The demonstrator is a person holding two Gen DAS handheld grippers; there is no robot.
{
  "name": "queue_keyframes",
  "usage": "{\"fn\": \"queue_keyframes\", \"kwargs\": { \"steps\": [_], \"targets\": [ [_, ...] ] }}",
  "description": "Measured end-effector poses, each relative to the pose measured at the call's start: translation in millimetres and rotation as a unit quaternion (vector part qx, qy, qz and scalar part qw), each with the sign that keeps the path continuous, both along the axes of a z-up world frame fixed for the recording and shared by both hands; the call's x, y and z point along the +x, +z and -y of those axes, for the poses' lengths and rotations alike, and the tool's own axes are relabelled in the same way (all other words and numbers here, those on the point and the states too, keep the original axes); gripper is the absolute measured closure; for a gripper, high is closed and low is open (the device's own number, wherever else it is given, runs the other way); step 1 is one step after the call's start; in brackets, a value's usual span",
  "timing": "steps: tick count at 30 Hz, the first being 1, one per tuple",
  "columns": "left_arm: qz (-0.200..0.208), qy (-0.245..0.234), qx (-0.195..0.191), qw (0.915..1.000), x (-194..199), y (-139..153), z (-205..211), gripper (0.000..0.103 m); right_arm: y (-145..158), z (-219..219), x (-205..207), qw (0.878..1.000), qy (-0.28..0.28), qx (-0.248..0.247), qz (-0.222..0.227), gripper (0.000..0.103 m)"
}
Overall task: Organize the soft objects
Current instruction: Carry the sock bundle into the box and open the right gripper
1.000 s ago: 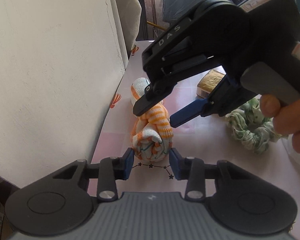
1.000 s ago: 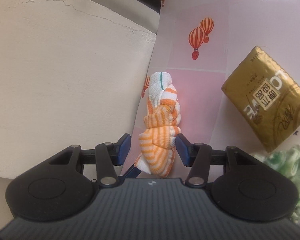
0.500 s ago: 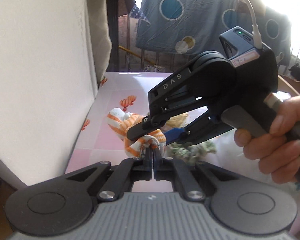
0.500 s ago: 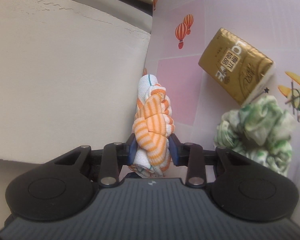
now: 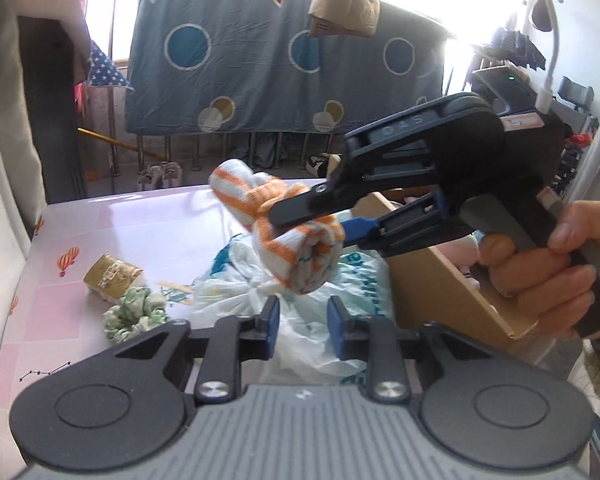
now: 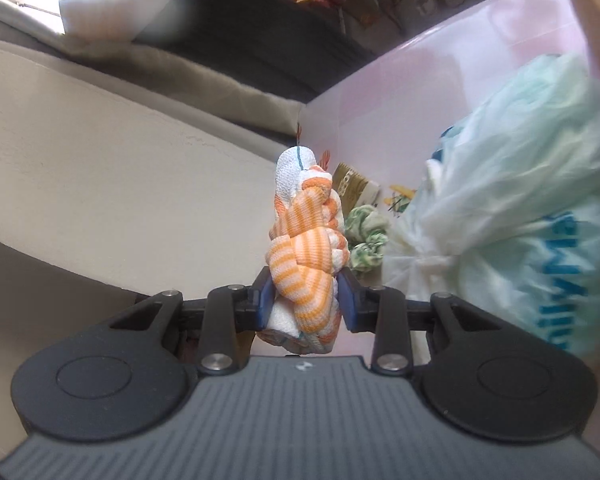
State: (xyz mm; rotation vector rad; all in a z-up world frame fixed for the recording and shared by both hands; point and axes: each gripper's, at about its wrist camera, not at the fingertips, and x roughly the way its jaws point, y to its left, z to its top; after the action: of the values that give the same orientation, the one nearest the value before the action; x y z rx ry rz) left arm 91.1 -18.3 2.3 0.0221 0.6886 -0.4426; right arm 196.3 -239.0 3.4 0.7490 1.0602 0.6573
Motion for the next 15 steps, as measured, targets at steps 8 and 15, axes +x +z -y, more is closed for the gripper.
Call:
{"fn": "queue_keyframes", "kwargs": {
  "steps": [8, 15],
  "targets": [
    [-0.029, -0.013, 0.014, 0.9994, 1.6, -16.2, 38.3, 0.07, 24.7, 160.6, -67.9, 0.987, -0.128, -0.081, 0.047, 0.071],
    [-0.051, 0.011, 0.021, 0.9984, -3.9, -23.2, 34.4, 0.07, -13.2, 222.7, -93.1, 0.949, -0.17, -0.262, 0.035, 0.071]
  ]
}}
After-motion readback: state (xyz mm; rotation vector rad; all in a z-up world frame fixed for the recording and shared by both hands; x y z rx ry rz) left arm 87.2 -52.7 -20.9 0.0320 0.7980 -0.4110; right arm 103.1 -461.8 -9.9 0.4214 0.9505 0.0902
